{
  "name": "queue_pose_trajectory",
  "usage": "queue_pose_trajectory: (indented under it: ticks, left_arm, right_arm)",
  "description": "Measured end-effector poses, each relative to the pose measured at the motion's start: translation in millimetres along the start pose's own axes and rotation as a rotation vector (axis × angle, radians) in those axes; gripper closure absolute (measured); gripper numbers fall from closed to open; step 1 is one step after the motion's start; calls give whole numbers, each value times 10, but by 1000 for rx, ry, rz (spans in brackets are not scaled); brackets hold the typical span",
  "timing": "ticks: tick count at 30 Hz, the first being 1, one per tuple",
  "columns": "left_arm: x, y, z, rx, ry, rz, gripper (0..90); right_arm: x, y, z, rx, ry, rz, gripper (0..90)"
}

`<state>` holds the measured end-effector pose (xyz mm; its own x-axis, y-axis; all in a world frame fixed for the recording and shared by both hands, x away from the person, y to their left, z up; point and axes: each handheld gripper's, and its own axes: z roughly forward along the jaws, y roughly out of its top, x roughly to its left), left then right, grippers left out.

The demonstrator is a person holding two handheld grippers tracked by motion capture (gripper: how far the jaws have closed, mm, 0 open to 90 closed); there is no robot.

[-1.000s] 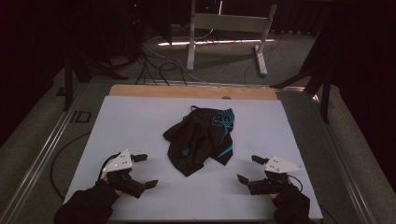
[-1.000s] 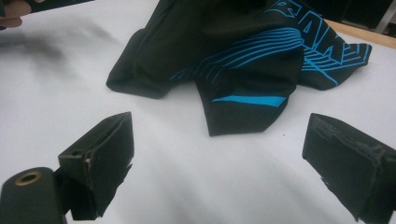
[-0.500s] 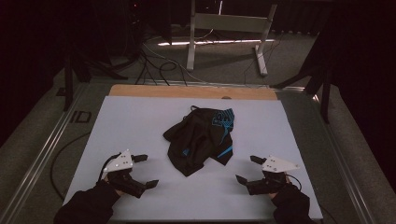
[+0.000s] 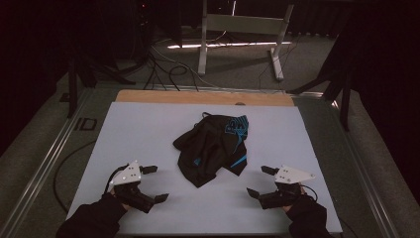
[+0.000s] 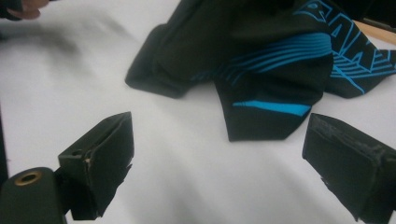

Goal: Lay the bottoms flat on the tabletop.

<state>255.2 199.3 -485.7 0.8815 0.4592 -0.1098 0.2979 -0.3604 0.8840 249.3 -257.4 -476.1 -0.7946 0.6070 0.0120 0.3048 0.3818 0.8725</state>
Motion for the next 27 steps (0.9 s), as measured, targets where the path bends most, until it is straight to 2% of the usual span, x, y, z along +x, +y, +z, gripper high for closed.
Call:
queue_pose_trajectory:
  ticks: [4,10,15,16,17,20,22,27]
  left_arm:
    - [-14,25,6,-6,-10,5,1]
    - [-85,184,48,-5,-42,16,1]
    - [-83,354,66,5,-22,27,1]
    - [-77,391,65,4,-16,23,1]
    - [-72,427,62,-3,-7,23,1]
    - [-48,540,60,-14,15,26,1]
    - [-25,615,75,-15,27,23,1]
    - [39,758,189,-5,63,37,1]
  right_arm:
    - [28,65,-32,-14,4,6,90]
    - [70,332,-161,-67,5,5,89]
    - [25,559,-194,-54,-39,-36,89]
    - [11,605,-192,-42,-48,-34,89]
    - [-9,643,-192,-51,-36,-35,89]
    - [-59,752,-173,-50,-60,-45,89]
    - [-103,816,-157,-69,-61,-29,89]
    - [-284,924,-68,-72,-94,7,89]
